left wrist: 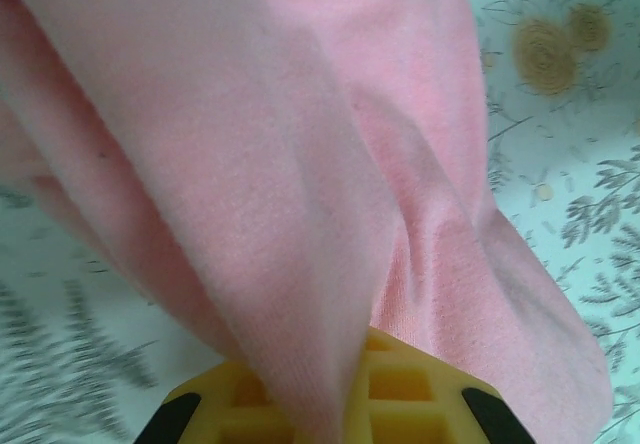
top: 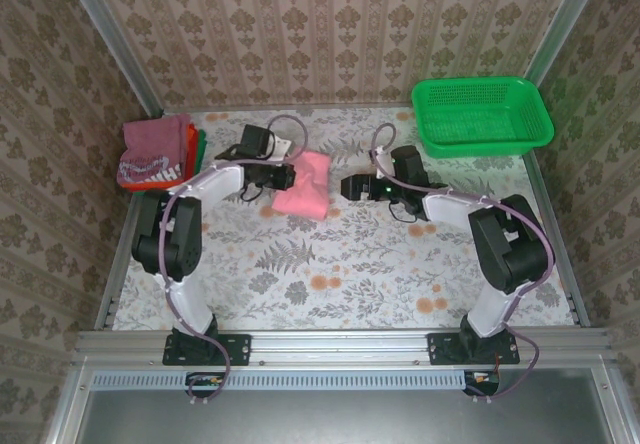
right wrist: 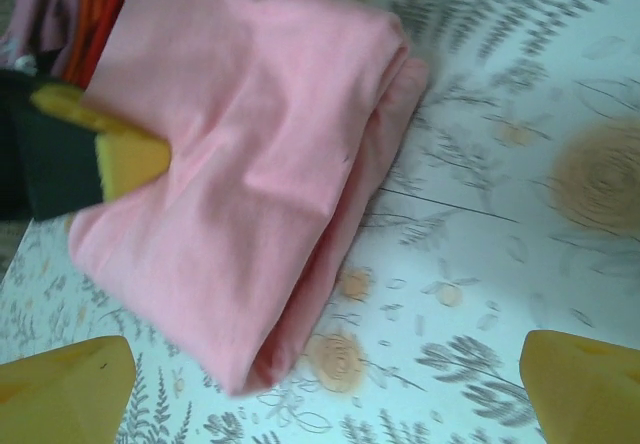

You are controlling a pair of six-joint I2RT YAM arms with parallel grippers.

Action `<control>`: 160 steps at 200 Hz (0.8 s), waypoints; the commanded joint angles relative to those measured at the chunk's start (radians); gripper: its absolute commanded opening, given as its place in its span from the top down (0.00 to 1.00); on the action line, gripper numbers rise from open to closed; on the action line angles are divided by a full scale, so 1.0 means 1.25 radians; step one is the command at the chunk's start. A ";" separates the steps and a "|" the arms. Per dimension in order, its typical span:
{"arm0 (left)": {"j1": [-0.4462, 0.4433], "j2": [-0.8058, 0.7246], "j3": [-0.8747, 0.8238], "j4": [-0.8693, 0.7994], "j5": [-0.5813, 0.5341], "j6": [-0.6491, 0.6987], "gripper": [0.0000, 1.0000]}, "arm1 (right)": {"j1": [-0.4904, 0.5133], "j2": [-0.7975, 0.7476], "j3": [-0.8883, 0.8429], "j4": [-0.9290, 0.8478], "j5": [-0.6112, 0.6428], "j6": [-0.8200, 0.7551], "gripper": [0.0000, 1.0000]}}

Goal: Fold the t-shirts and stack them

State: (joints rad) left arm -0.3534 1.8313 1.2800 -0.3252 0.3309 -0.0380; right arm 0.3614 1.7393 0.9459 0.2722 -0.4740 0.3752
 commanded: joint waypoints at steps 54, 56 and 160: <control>0.113 -0.014 0.145 -0.248 0.008 0.380 1.00 | 0.106 -0.007 0.072 0.008 -0.022 -0.141 0.00; 0.118 -0.013 0.147 -0.255 0.009 0.392 1.00 | 0.109 -0.006 0.075 0.008 -0.024 -0.143 0.00; 0.307 0.074 0.383 -0.445 -0.131 0.568 1.00 | 0.219 0.056 0.210 -0.047 -0.052 -0.252 0.00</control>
State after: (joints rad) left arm -0.0078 1.9175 1.6958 -0.8040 0.2035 0.6048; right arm 0.6376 1.7813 1.1721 0.2672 -0.5251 0.1032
